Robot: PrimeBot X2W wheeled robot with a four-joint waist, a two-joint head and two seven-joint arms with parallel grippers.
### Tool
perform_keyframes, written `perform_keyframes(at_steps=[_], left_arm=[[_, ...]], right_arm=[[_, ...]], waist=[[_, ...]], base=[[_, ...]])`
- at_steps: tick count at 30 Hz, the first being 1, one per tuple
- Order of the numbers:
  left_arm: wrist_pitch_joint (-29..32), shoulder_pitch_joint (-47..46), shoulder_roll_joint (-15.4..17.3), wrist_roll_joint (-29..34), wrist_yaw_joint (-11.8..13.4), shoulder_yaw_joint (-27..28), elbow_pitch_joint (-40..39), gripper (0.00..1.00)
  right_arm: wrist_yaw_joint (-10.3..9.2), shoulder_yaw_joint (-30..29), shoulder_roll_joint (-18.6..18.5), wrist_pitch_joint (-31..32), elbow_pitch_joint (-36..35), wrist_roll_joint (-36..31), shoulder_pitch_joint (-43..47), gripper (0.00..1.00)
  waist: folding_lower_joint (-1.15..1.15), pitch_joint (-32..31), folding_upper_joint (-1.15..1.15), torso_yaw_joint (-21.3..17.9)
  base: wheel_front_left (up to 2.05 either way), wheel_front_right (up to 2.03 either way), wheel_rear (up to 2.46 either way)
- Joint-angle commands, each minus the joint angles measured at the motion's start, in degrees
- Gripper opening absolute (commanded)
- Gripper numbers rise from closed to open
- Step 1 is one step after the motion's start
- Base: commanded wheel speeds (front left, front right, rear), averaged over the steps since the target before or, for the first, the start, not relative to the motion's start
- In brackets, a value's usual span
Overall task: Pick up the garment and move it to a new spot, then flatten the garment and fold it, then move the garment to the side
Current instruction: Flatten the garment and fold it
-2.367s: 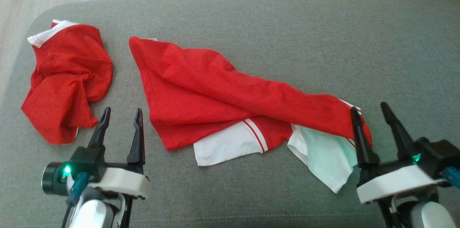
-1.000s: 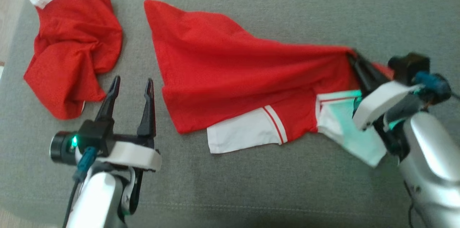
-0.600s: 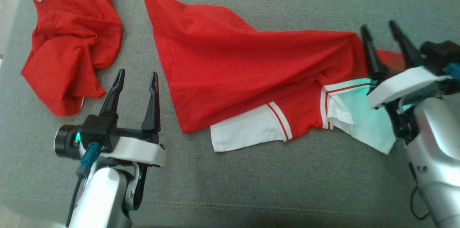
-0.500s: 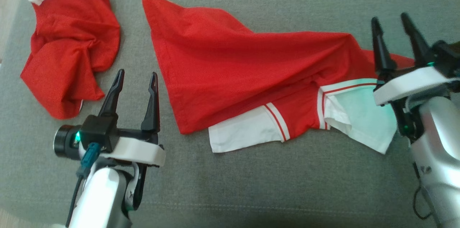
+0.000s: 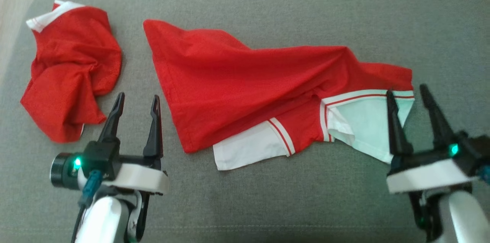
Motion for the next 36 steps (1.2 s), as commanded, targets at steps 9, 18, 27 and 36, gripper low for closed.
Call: perform_keyframes(at_steps=[9, 18, 27, 36], left_arm=[[-0.3, 0.3, 1.6, 0.7, 0.3, 2.3, -2.5, 1.00], [0.0, 0.2, 1.7, 0.8, -0.8, 0.8, -2.1, 1.00], [10.5, -0.4, -0.3, -3.7, -6.2, -3.7, 4.9, 1.00], [17.9, -3.0, -1.0, -9.1, -8.2, -2.6, 11.3, 1.00]], right_arm=[[-0.03, 0.0, 2.6, 4.0, -9.8, -1.2, 6.0, 1.00], [-0.03, -0.1, 2.8, 5.2, -11.2, -1.2, 6.5, 1.00], [-0.03, 0.7, 3.3, 6.6, -10.8, -0.3, 6.7, 1.00], [-0.03, 0.2, 3.5, 8.1, -9.9, 0.4, 6.5, 1.00]], waist=[[0.00, -1.7, 0.00, -0.2], [0.00, -1.4, 0.00, -0.1], [0.00, 1.2, 0.00, -1.2], [0.00, 3.3, 0.00, -3.1]], base=[[0.00, 0.00, 0.00], [0.00, 0.00, 0.00], [0.00, 0.00, 0.00], [0.00, 0.00, 0.00]])
